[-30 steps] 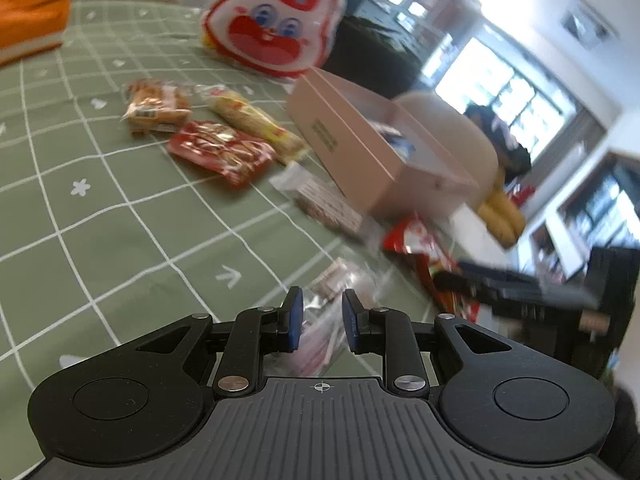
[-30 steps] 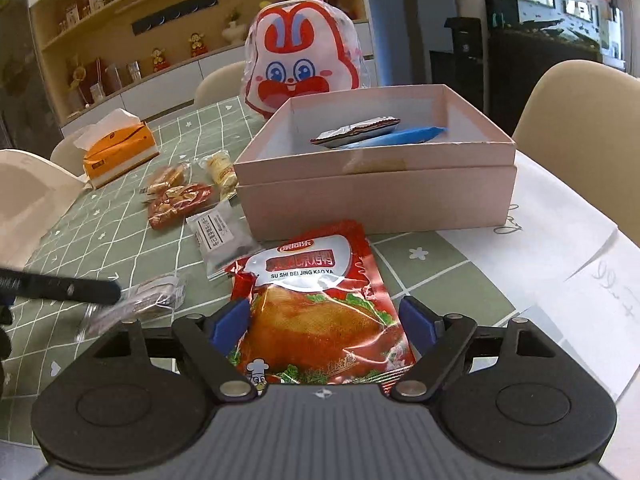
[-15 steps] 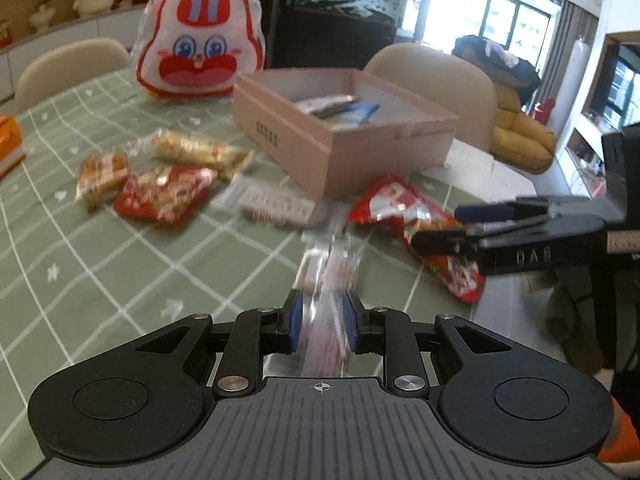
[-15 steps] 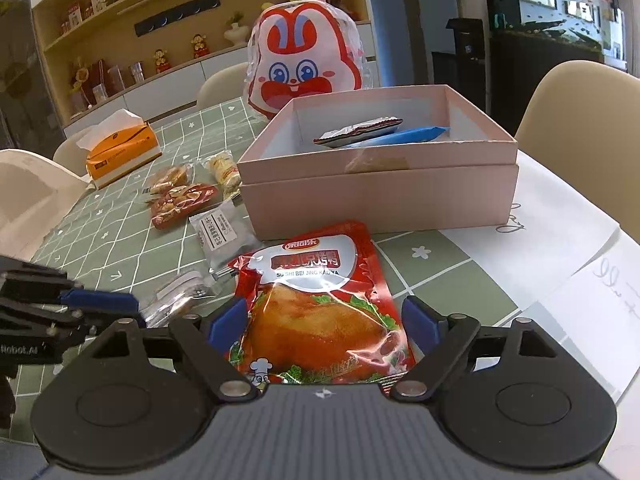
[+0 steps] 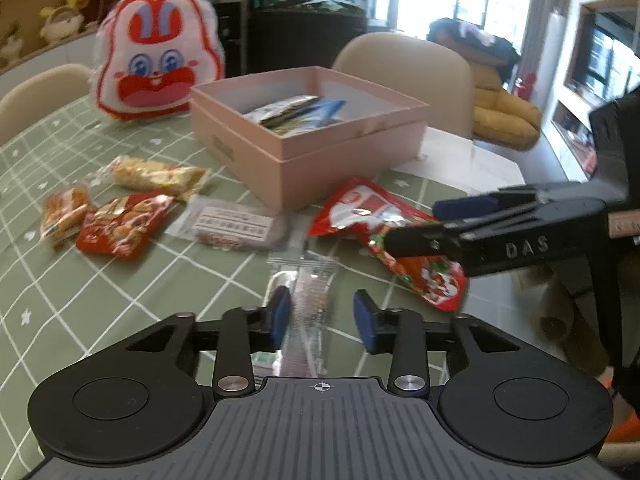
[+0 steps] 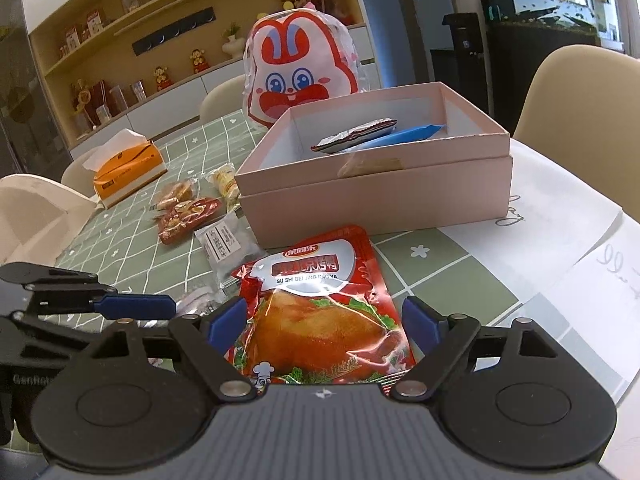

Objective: Organize snacks
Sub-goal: 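Lift and carry the red packet with right gripper while left gripper carries the clear packet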

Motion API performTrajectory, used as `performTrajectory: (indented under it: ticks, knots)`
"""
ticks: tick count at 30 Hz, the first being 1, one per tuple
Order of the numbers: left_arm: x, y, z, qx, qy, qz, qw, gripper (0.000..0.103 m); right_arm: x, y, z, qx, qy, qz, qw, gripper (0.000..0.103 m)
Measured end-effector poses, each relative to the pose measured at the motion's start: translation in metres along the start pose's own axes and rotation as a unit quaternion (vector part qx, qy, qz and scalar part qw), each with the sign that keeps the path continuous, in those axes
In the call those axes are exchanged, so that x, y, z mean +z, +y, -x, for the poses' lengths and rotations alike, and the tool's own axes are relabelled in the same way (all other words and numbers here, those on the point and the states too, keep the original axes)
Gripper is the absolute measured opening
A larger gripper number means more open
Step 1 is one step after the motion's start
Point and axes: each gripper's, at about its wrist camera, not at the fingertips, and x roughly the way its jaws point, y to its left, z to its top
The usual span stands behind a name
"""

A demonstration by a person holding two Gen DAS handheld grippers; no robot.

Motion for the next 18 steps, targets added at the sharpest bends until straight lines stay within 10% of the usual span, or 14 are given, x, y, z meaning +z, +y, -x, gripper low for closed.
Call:
performTrajectory:
  ticks: [18]
  knots:
    - [-0.002, -0.001, -0.013, 0.027, -0.001, -0.004, 0.9996, 0.054, -0.001, -0.015, 0.004, 0.033, -0.011, -0.046, 0.998, 0.086]
